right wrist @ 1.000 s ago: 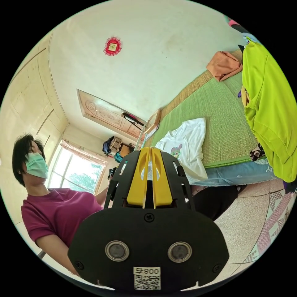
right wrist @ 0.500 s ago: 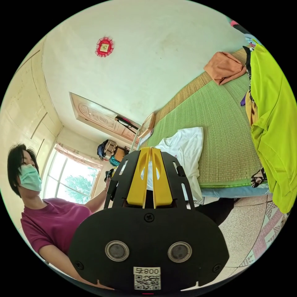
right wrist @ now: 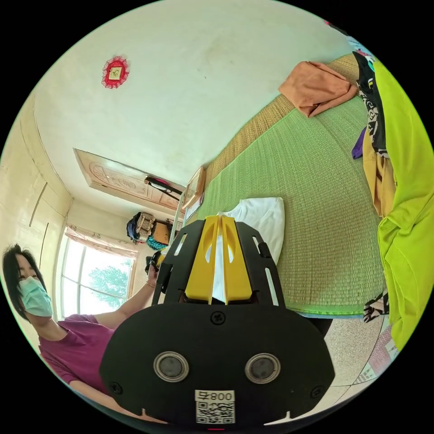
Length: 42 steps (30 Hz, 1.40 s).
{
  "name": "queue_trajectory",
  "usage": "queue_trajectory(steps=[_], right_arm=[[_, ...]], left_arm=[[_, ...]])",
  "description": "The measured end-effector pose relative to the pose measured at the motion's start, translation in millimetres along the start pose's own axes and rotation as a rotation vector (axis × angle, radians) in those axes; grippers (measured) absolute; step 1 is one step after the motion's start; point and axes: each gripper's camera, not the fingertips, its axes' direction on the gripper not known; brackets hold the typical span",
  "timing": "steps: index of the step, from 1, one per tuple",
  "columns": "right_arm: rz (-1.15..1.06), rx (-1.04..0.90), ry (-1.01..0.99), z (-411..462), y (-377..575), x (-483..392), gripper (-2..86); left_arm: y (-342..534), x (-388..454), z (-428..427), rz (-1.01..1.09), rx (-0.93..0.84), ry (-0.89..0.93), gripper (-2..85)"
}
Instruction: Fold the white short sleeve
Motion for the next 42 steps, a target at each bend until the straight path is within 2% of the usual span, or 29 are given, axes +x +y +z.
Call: queue_trajectory(steps=[20, 34, 42], right_arm=[[0.177, -0.076, 0.072, 68.1, -151.6, 53.7, 1.2], [0.27, -0.104, 0.072, 86.9, -209.0, 97.8, 1.3], [0.243, -0.092, 0.04, 82.4, -231.9, 95.7, 1.2]], left_arm=[[-151.9, -30.8, 91.2, -0.105, -0.024, -0.111, 0.5], [-222.9, -63.4, 146.7, -0.221, -0.003, -0.173, 0.5], [-255.9, -58.3, 163.3, -0.184, 0.016, -0.143, 0.5]])
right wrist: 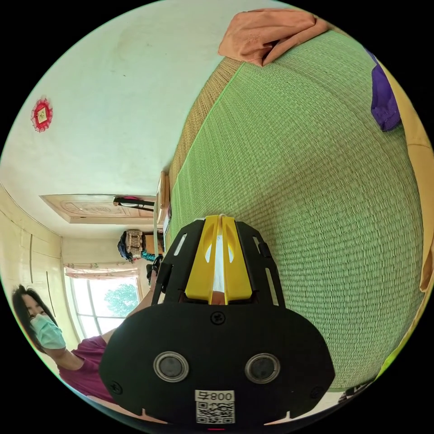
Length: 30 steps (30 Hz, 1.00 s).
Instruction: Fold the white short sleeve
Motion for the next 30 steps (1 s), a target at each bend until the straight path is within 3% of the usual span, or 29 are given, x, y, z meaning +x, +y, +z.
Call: queue_trajectory(steps=[4, 16, 22, 30], right_arm=[[-0.027, 0.035, -0.071, -7.1, -4.6, -8.7, 1.1], [0.035, 0.003, -0.043, 12.5, -23.6, 8.3, 1.5], [0.024, 0.027, -0.046, 8.1, -20.6, 11.2, 1.8], [-0.105, 0.001, 0.0, 33.4, 1.1, -22.7, 1.1]], left_arm=[[-9.6, 5.6, 6.1, 0.014, 0.031, 0.068, 0.6], [-28.5, -6.9, 32.1, -0.083, 0.052, 0.0, 3.6], [-17.5, 6.4, 36.5, -0.023, 0.1, -0.001, 4.4], [-0.7, 50.7, 124.5, 0.181, -0.256, -0.183, 2.4]])
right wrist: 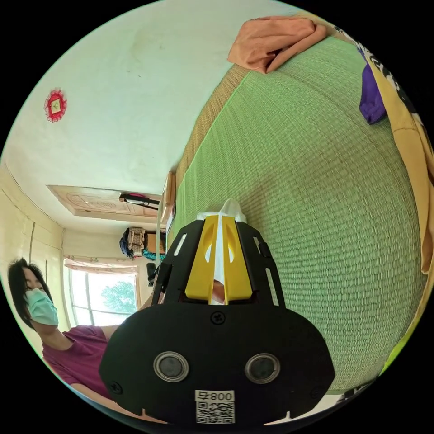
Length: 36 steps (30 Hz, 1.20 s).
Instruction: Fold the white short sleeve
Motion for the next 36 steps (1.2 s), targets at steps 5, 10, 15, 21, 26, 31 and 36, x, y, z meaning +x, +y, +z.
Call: queue_trajectory(steps=[5, 10, 15, 21, 26, 31, 36], right_arm=[[-0.193, -0.193, 0.193, 80.0, 6.5, -57.2, 0.3], [-0.263, -0.275, 0.262, 138.4, 8.9, -78.8, 0.1], [-0.301, -0.328, 0.334, 178.6, 14.0, -89.1, 0.1], [-0.376, -0.328, 0.441, 210.9, 21.0, -105.1, 0.1], [-0.424, -0.285, 0.505, 227.3, 23.7, -121.1, 0.1], [-0.427, -0.236, 0.529, 236.6, 16.4, -127.6, 0.1], [-0.426, -0.202, 0.536, 242.2, 6.3, -131.3, 0.1]], left_arm=[[-18.9, 21.4, 33.8, 0.046, -0.065, -0.099, 0.6], [-32.9, 38.6, 50.5, 0.088, -0.085, -0.132, 0.3], [-40.8, 46.2, 59.8, 0.102, -0.081, -0.154, 0.2], [-47.4, 56.5, 67.4, 0.117, -0.041, -0.147, 0.1], [-49.8, 63.8, 73.9, 0.135, -0.038, -0.175, 0.1], [-42.9, 69.7, 75.2, 0.154, -0.008, -0.199, 0.1], [-24.4, 79.6, 71.0, 0.214, 0.044, -0.215, 0.2]])
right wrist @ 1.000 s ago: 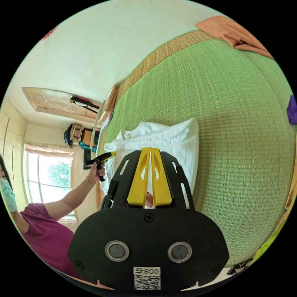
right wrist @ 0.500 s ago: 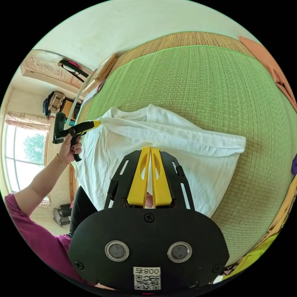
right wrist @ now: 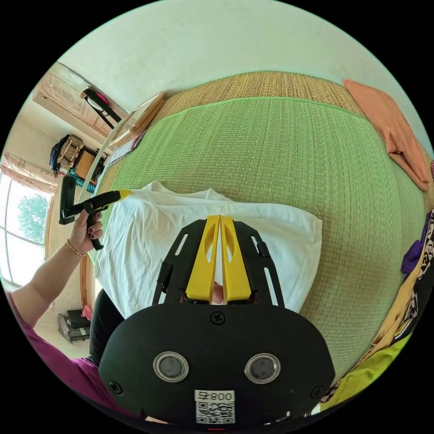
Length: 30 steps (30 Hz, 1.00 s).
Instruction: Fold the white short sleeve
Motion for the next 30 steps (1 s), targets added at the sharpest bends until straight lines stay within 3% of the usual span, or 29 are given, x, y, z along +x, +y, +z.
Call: queue_trajectory(steps=[6, 10, 16, 20, 25, 30], right_arm=[[-0.014, 0.053, -0.08, -2.0, 3.7, -12.3, 0.1], [-0.077, 0.006, -0.148, 18.3, -0.2, -38.6, 0.1], [-0.116, -0.082, -0.081, 56.0, -16.1, -63.8, 0.1], [-0.057, -0.071, -0.11, 62.9, -21.7, -53.8, 0.2], [-0.018, -0.035, -0.143, 59.3, -16.8, -44.2, 0.1], [0.012, -0.022, -0.159, 57.3, -11.9, -38.4, 0.1]], left_arm=[[24.8, 10.5, 9.2, 0.083, -0.069, -0.062, 0.1], [27.7, 0.6, 15.5, 0.029, -0.076, -0.148, 0.0], [29.7, -11.2, 15.4, -0.025, -0.072, -0.161, 0.0], [37.8, -11.8, 14.0, -0.025, -0.058, -0.147, 0.0], [49.9, 19.0, 29.4, 0.091, -0.064, 0.029, 0.1], [44.2, 37.9, 61.7, 0.142, -0.124, -0.006, 0.0]])
